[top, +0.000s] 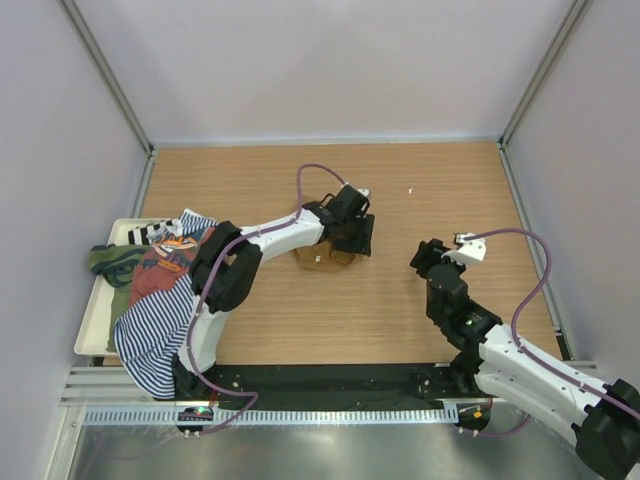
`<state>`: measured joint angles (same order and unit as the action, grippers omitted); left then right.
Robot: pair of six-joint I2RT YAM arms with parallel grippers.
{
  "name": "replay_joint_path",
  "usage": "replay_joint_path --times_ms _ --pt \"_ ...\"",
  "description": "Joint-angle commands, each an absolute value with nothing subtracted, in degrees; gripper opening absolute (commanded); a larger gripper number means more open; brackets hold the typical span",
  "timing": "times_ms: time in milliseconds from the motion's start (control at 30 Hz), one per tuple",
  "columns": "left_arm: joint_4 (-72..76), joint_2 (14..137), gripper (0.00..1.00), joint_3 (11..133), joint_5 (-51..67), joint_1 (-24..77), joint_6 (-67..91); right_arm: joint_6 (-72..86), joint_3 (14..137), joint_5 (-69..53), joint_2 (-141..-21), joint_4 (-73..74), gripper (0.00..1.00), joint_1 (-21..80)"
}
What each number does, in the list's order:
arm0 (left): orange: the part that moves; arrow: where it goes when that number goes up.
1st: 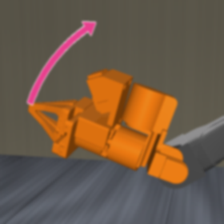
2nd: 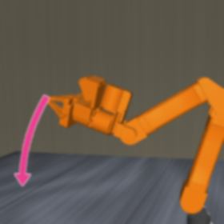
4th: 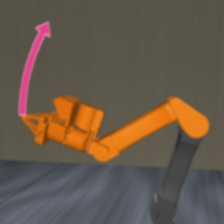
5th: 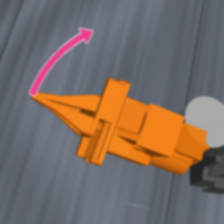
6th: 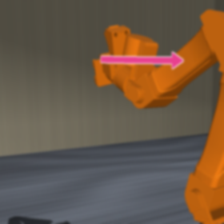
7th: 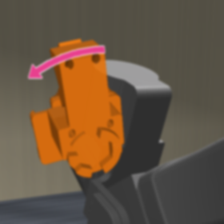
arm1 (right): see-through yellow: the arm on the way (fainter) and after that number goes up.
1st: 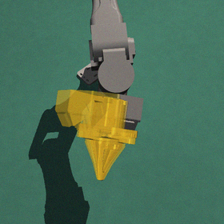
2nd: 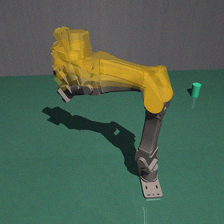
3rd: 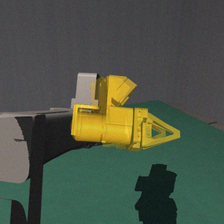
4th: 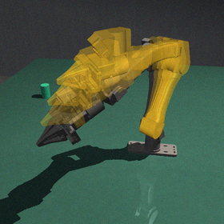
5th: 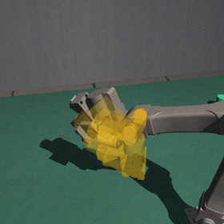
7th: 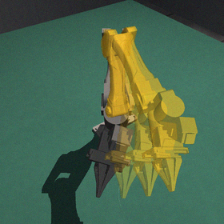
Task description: Fold and stack the tank tops
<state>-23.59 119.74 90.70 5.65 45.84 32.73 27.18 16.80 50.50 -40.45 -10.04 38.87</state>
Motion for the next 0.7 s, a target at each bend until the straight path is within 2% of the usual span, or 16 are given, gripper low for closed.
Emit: replay_joint_path --times_ms 0,67,167,200,233,400,533,667 --pt "-29.4 121.8 0.52 93.9 6.8 45.9 33.2 28.6 17.1 52.6 -40.2 -12.4 0.57 38.8" --pt "-29.6 122.0 0.46 93.9 7.5 46.0 33.0 28.6 17.1 52.6 -39.9 -12.4 0.57 38.8" --pt "-30.0 120.8 0.21 93.4 10.9 46.0 32.3 28.7 17.0 52.8 -40.3 -12.5 0.58 38.8" --pt "-29.7 119.9 0.08 91.9 11.4 46.1 31.8 28.7 17.0 52.7 -40.5 -12.5 0.57 38.8" --pt "-29.4 118.4 0.0 90.9 11.9 46.1 31.6 28.7 17.1 52.7 -40.7 -12.5 0.58 38.8" --pt "-27.1 102.9 0.0 83.2 14.8 46.1 30.9 28.4 17.3 52.0 -42.1 -13.1 0.58 38.8" --pt "-31.4 90.2 0.0 81.4 18.4 46.1 30.6 26.3 17.2 47.6 -43.5 -15.6 0.57 38.8" --pt "-34.7 79.0 0.0 80.4 16.9 44.8 32.1 22.6 17.0 38.4 -45.3 -20.4 0.57 38.8"
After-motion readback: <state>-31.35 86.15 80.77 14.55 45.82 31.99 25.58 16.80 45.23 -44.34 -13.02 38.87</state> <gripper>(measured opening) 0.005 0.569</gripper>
